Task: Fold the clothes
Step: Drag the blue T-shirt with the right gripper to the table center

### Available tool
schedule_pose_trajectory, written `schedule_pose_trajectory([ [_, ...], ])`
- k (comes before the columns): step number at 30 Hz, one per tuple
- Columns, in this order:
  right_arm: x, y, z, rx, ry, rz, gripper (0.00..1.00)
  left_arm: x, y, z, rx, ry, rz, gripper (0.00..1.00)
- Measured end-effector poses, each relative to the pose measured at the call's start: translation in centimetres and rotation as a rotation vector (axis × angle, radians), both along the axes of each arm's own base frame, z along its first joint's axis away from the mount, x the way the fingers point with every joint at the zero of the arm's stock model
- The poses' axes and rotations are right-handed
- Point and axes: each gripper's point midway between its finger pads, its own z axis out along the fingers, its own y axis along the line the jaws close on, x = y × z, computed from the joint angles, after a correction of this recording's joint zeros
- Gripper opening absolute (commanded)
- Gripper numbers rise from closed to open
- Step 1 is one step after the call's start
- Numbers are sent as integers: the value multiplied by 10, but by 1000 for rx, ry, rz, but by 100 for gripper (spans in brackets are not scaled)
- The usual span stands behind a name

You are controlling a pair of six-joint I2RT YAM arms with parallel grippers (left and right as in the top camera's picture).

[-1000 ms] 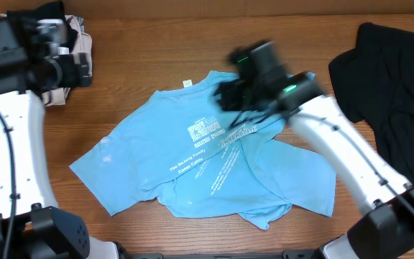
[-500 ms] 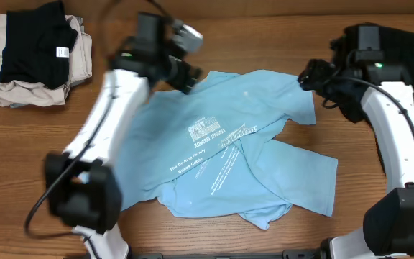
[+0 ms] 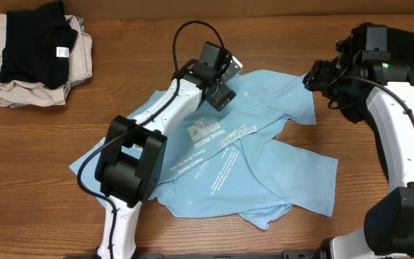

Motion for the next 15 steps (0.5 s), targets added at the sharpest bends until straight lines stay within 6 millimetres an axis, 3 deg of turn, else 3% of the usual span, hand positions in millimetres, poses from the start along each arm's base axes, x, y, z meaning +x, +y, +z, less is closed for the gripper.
schedule_pose_trajectory([
  [7,-5,0,-8,0,25,2,69,14,10,-30,0,1,68,97],
  [15,-6,0,-8,1,26,2,70,28,24,-28,-1,-35,158,98],
])
